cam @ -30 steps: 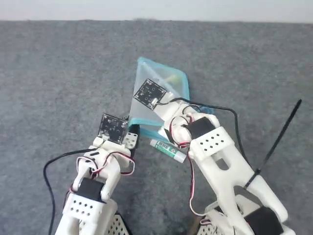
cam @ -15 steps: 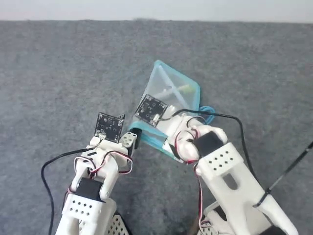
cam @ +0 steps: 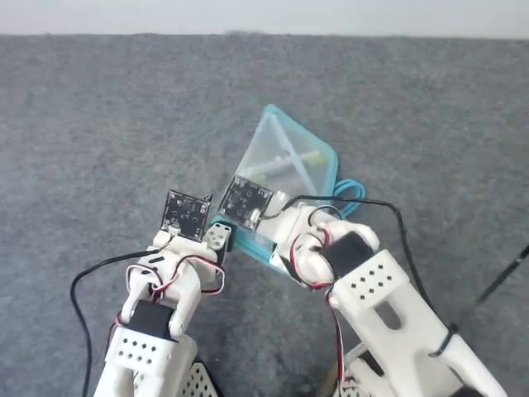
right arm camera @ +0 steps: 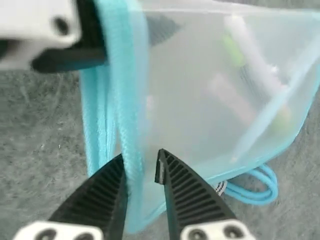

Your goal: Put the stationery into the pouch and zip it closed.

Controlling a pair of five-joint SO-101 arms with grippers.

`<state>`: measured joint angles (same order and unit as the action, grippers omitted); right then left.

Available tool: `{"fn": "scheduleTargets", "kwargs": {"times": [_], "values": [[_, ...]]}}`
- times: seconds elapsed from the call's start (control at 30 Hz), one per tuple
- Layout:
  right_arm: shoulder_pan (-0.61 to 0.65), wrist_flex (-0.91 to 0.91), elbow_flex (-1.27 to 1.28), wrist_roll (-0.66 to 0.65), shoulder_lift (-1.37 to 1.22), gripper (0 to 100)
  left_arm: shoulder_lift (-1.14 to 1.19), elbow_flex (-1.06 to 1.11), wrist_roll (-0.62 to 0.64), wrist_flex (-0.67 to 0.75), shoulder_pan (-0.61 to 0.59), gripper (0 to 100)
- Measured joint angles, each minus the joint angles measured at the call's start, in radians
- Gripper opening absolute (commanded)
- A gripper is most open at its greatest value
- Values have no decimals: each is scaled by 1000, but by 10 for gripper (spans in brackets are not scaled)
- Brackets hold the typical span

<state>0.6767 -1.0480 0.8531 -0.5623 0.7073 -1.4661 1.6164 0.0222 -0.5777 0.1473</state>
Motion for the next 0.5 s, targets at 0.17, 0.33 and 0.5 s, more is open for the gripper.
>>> {"fn": "scheduleTargets", "kwargs": {"times": [0.17, 0.33, 0.5], "values": [[14, 2, 14, -20, 51, 6, 0, 0, 0, 0, 5, 10], [-40, 37, 17, -11, 55, 8, 0, 0, 0, 0, 5, 9], [-164, 71, 5, 63, 54, 147, 2, 0, 8, 0, 5, 9]]}}
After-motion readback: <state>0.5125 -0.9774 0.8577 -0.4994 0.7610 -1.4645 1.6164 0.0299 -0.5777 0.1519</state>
